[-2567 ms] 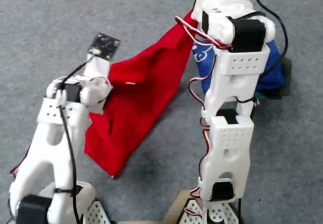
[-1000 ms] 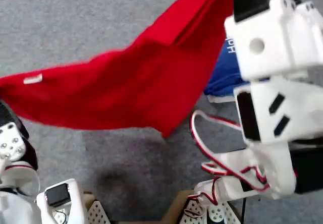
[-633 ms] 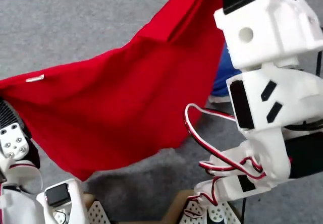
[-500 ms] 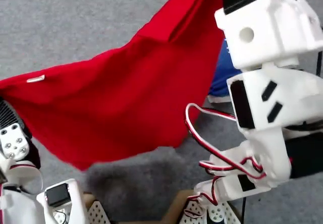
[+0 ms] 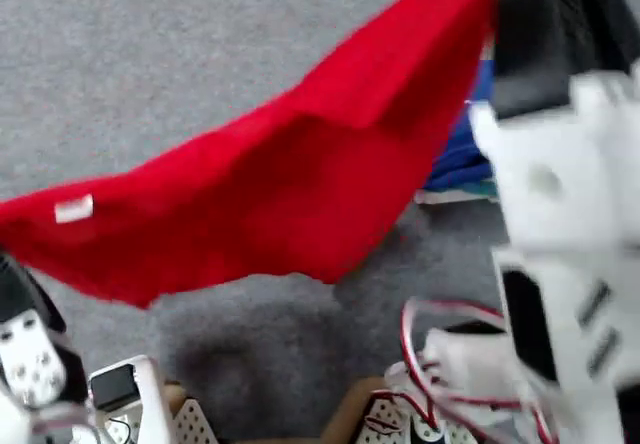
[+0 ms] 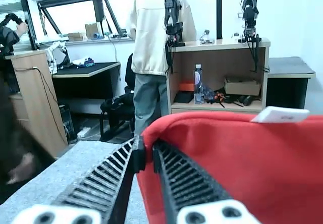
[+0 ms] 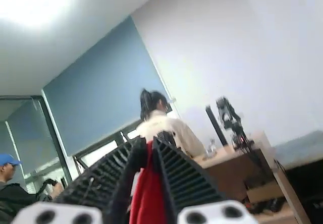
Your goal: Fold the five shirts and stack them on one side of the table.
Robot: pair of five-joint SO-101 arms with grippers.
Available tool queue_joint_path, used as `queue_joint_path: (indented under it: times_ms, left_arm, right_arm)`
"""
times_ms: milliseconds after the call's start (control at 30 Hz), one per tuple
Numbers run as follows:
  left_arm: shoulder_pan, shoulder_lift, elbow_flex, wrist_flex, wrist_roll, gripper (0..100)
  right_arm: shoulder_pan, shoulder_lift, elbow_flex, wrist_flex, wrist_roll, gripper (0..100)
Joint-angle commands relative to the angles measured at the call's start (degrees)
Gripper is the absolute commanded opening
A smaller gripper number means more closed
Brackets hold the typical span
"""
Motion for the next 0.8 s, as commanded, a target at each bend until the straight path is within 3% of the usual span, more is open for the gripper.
queue_joint_path:
  times_ms: [0, 133, 233, 300, 400, 500, 567, 633, 767]
  left_arm:
    - [-0.4, -0.4, -0.9, 1.9, 0.4, 3]
    - [0.0, -0.4, 8.4, -1.5, 0.4, 3]
    - [0.0, -0.2, 20.6, -12.6, 0.4, 3]
    - [0.0, -0.1, 31.1, -24.4, 0.2, 3]
    - [0.0, 2.2, 48.9, -49.3, -0.2, 3]
    - [1.3, 11.0, 63.2, -78.2, -4.2, 3]
    - [2.6, 19.5, 66.0, -90.9, -7.4, 3]
    - [2.5, 28.7, 62.9, -95.1, -9.4, 3]
    - [1.0, 44.5, 49.6, -91.0, -9.7, 3]
  right_arm:
    - [-0.5, -0.6, 4.3, -0.3, 0.8, 1.5]
    - [-1.9, 3.4, 16.7, -5.8, 0.7, 1.5]
    - [-4.4, 7.7, 27.1, -13.3, 0.8, 1.5]
    - [-4.7, 11.4, 33.9, -20.1, 0.7, 1.5]
    - [-4.3, 18.4, 43.2, -34.0, 0.6, 1.5]
    - [-3.6, 26.6, 48.7, -46.6, 0.8, 1.5]
    - [-3.5, 31.7, 48.7, -52.0, 0.6, 1.5]
    - [-3.4, 35.8, 47.0, -53.0, 0.6, 1.4]
    - [-2.6, 41.4, 41.6, -50.8, 0.4, 1.4]
